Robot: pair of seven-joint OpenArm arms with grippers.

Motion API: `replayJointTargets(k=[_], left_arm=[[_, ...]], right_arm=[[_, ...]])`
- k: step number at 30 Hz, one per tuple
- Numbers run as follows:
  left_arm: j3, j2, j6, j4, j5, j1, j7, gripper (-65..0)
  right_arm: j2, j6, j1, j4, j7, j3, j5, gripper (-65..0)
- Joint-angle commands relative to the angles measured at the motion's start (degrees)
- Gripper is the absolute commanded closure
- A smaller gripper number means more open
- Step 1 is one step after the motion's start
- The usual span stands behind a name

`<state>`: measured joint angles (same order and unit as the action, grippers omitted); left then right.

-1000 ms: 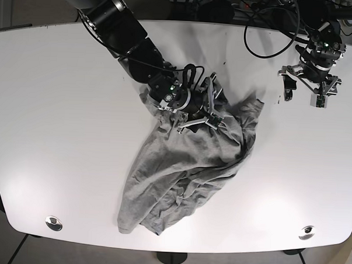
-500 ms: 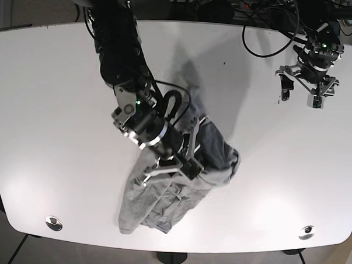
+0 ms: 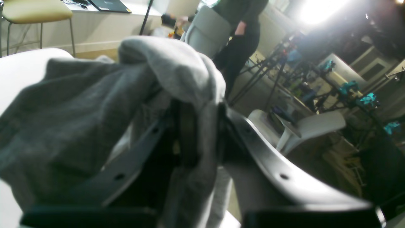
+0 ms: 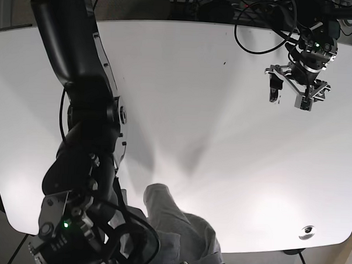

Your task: Fold the T-shirt properly

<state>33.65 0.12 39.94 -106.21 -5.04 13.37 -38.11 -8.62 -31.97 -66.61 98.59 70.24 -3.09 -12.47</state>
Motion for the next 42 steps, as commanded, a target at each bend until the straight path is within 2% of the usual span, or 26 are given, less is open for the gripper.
replayJointTargets(k=[1, 3, 6, 10, 14, 18, 21, 24, 26, 30, 35, 37, 39, 40, 41, 42], left_arm=[[-2.4, -0.7, 0.1, -1.2, -0.7, -0.3, 1.3, -49.2], [-4.2, -0.7, -1.4, -1.2, -0.6, -0.3, 1.8, -51.1], [-9.3, -3.4, -4.8, -1.2, -0.6, -0.2, 6.4, -54.7], [-11.4, -4.4, -10.0, -0.8, -0.6, -0.4, 11.0, -56.1], [-12.4, -4.4, -11.9, 1.7, -0.5, -3.3, 15.7, -56.1], [-16.5, -7.0, -12.2, 6.4, -0.5, -8.2, 16.2, -56.1], [-19.5, -7.8, -12.2, 13.7, -0.5, -15.7, 16.2, -56.1], [-19.8, -7.8, -12.2, 23.2, -0.5, -23.1, 16.3, -56.1], [-19.9, -7.7, -11.9, 31.5, -0.6, -28.7, 16.3, -56.0], [-25.7, -7.8, -11.8, 44.2, -1.1, -36.8, 17.0, -56.0], [-32.1, -7.5, -11.8, 64.0, -1.2, -44.5, 24.3, -56.0], [-33.2, -7.5, -11.6, 68.6, -1.2, -45.6, 26.7, -55.7], [-33.3, -7.4, -9.4, 69.7, -1.2, -45.8, 27.3, -55.4], [-33.3, -7.4, -8.3, 69.7, -0.8, -45.8, 27.3, -54.6], [-33.3, -7.4, -8.7, 69.9, -0.6, -45.7, 27.3, -47.5], [-33.2, -7.5, -11.7, 70.1, -0.6, -45.9, 27.3, -30.6]], right_arm=[[-0.4, 0.19, -3.3, -1.5, -1.7, 1.7, -2.2, -2.1], [-0.4, 0.19, -2.6, -3.2, -1.6, 2.1, -4.3, -2.1], [-0.4, 0.19, 0.8, -6.4, -1.6, 2.2, -7.4, -2.1], [-0.4, 0.19, 3.6, -6.2, -1.4, 2.2, -8.3, -2.1], [-0.4, 0.01, 4.9, -6.2, -1.4, 1.9, -8.3, -2.1], [-0.4, -0.25, 5.5, -6.2, -1.4, 2.0, -8.3, -2.1], [-0.4, -0.34, 5.6, -6.2, -1.4, 1.9, -9.0, -2.1], [-0.4, -0.34, 5.7, -6.2, -1.4, 2.2, -12.3, -2.1], [-0.4, -0.34, 5.9, -6.2, -1.4, 2.2, -12.5, -2.1], [-0.4, -0.43, 6.3, -6.2, -1.4, 2.2, -12.5, -2.1], [-0.4, -0.43, 6.3, -6.2, -1.4, 2.3, -13.4, -2.1], [-0.4, -0.43, 6.2, -6.2, -1.4, 2.6, -14.4, -2.1], [-0.4, -0.43, 6.1, -6.2, -1.4, 4.0, -14.3, -2.1], [-0.4, -0.43, 6.1, -6.2, -1.4, 4.5, -14.2, -2.1], [-0.4, -0.43, 6.1, -6.3, -1.4, 5.8, -14.2, -2.1], [-0.4, -0.34, 6.1, -6.5, -1.4, 7.2, -14.2, -2.1]])
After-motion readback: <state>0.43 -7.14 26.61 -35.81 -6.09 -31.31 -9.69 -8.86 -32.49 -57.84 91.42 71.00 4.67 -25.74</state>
